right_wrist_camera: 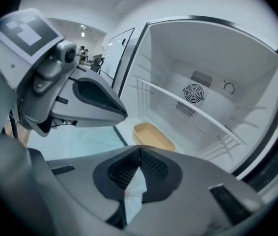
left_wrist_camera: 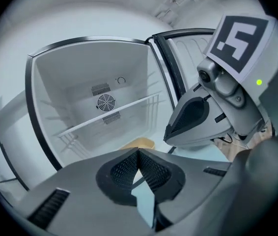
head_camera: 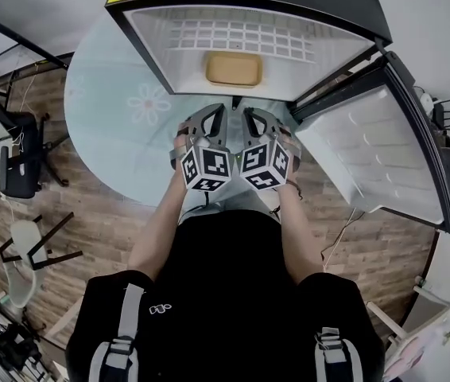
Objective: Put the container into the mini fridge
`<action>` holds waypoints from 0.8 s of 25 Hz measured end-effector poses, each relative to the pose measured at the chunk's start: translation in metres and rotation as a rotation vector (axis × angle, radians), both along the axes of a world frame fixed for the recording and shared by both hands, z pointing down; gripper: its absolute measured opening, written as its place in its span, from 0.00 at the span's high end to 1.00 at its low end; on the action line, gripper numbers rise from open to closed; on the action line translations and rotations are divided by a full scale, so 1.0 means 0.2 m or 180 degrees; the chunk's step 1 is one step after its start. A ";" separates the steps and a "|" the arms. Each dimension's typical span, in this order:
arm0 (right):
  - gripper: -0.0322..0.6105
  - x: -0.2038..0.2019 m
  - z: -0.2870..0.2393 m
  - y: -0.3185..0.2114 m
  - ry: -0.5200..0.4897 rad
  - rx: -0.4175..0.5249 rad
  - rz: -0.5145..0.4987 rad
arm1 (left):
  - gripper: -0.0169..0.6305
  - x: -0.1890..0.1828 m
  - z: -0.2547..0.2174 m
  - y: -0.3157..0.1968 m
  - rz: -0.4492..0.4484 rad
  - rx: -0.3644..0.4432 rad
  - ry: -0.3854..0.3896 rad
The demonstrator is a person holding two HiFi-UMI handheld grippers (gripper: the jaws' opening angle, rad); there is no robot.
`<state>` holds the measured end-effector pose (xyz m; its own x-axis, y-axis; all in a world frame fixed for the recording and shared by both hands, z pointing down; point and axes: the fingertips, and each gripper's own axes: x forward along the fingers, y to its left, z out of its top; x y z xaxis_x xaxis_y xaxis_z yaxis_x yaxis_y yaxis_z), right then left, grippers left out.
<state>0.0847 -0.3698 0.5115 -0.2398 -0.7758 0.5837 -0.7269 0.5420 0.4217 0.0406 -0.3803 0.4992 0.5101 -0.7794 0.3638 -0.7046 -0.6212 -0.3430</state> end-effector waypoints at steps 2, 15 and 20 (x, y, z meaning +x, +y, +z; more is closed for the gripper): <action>0.94 -0.02 -0.04 0.03 -0.0160 0.0071 0.0069 | 0.95 -0.02 -0.03 0.04 -0.0065 -0.0005 0.0184; 0.94 -0.10 -0.30 0.30 -0.1366 0.0527 0.0538 | 0.95 -0.22 -0.28 0.30 -0.0465 -0.0026 0.1091; 0.94 -0.15 -0.33 0.43 -0.1533 0.0610 0.0636 | 0.95 -0.29 -0.32 0.41 -0.0546 -0.0030 0.1256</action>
<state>0.0544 -0.2829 0.4448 -0.2820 -0.9151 0.2882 -0.9427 0.3200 0.0938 -0.0165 -0.2986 0.4356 0.4750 -0.8626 0.1742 -0.8739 -0.4856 -0.0212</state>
